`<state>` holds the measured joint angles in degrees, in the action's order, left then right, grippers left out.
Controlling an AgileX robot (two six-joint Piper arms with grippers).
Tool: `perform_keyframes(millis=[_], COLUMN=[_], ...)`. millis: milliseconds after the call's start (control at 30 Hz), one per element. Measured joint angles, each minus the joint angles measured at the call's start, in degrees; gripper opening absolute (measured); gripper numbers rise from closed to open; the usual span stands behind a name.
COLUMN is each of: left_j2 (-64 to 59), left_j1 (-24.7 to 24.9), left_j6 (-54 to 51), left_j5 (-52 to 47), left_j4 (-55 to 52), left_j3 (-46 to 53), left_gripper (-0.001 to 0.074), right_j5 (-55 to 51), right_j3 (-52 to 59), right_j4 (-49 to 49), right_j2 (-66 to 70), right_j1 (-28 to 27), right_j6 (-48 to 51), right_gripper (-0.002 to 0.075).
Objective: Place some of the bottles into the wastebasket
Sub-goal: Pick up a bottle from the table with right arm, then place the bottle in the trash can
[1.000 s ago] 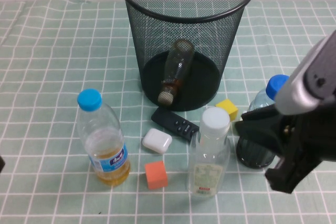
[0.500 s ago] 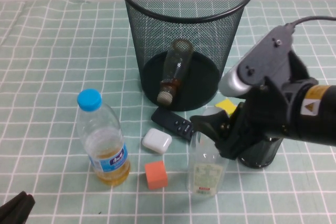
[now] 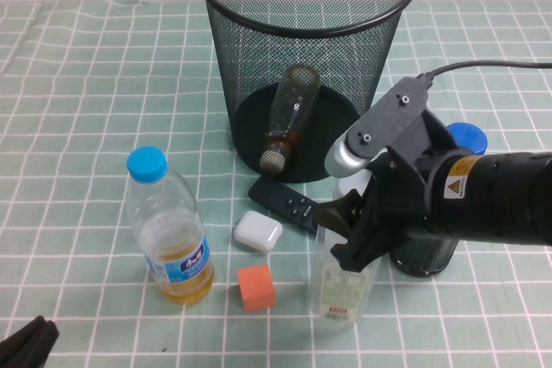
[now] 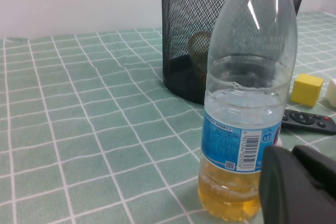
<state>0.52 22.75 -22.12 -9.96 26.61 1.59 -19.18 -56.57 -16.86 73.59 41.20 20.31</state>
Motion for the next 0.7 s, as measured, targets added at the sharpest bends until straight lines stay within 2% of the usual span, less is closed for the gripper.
perform_keyframes(millis=[67,200,267,367,567,700], left_j2=[0.00,0.00,0.00,0.00,0.04,0.04], left_j1=[0.00,0.00,0.00,0.00,0.00,0.00], left_j6=[0.00,0.00,0.00,0.00,0.00,0.00], left_j5=[0.00,0.00,0.00,0.00,0.00,0.00], left_j4=[0.09,0.09,0.09,0.09,0.09,0.09], left_j3=[0.00,0.00,0.00,0.00,0.00,0.00], left_gripper=[-0.0004,-0.0004,-0.0004,-0.0004,-0.0004,-0.0004], right_j5=[-7.24,-27.38,-33.81,-37.99,-39.31,-36.44], right_j3=[-4.33,-19.11,-28.18,-43.24,-74.73,-85.70], right_j4=[1.09,11.64,13.24,14.94,27.06,32.41], right_j2=[-1.35,-1.54,-1.01,0.63,10.36,20.80], right_j1=[-0.13,-0.13,-0.13,-0.13,-0.13,-1.82], right_j6=[-6.09,-21.09,-22.66,-23.03,-24.48,-26.04], right_gripper=[0.0000,0.0000,0.0000,0.0000,0.0000,0.0000])
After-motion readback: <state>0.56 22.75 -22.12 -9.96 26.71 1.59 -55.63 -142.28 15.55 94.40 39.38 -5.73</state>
